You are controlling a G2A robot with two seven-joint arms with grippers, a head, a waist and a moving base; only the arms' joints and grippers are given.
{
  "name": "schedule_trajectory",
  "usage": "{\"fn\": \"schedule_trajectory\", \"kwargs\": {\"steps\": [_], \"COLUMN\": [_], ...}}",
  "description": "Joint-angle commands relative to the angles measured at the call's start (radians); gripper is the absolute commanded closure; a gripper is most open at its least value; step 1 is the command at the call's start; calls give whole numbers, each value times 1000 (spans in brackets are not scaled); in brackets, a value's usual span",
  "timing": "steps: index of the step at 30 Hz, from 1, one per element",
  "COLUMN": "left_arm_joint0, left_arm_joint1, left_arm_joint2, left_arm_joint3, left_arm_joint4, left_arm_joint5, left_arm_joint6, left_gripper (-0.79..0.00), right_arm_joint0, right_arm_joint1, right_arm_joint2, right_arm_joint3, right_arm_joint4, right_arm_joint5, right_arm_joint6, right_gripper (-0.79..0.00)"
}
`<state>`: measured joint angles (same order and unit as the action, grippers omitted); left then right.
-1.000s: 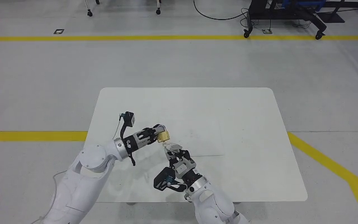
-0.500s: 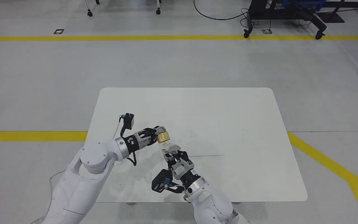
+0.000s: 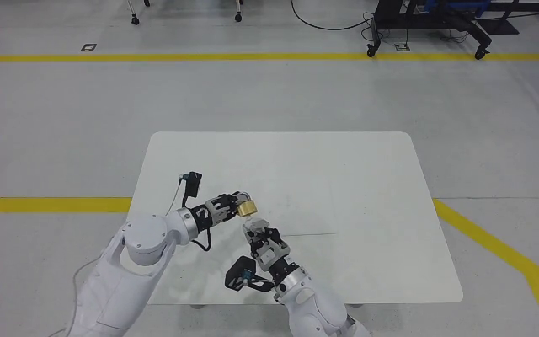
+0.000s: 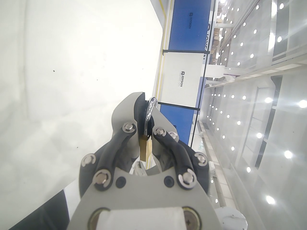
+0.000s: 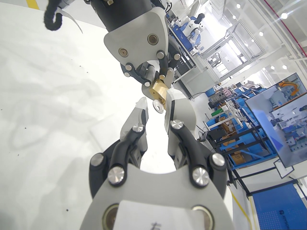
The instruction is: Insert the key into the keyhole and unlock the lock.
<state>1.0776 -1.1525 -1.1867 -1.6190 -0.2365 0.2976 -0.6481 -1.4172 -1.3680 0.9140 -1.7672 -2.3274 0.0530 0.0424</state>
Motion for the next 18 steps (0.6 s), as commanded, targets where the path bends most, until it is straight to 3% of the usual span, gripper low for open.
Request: {"fn": "schedule_trajectory", "kwargs": {"steps": [1,7,9,18], "left_arm_joint0": [3,7,11,25], "left_arm_joint1": [1,2,3,5], "left_arm_joint2": [-2,-5,-7,-16], "left_arm_joint3": [-7,-17,-22,-33], "left_arm_joint4": [3,12,15,23], "left_arm_joint5": [1,-7,-10,-41], "left_arm_joint6": [-1,2,3,0], "left_gripper": [0,0,0,0], "right_arm_joint0": [2,7,8,13], "right_arm_joint1": [-1,-4,-5,-10], "right_arm_joint2": [0,2,3,8], "right_arm_joint3": [2,7,7,9], "right_arm_joint4": [1,5,9,34], "right_arm_joint5": [-1,-6,-8,-19], "right_arm_joint6": [4,14,17,32], "right_gripper": [-154,-89,0,0]}}
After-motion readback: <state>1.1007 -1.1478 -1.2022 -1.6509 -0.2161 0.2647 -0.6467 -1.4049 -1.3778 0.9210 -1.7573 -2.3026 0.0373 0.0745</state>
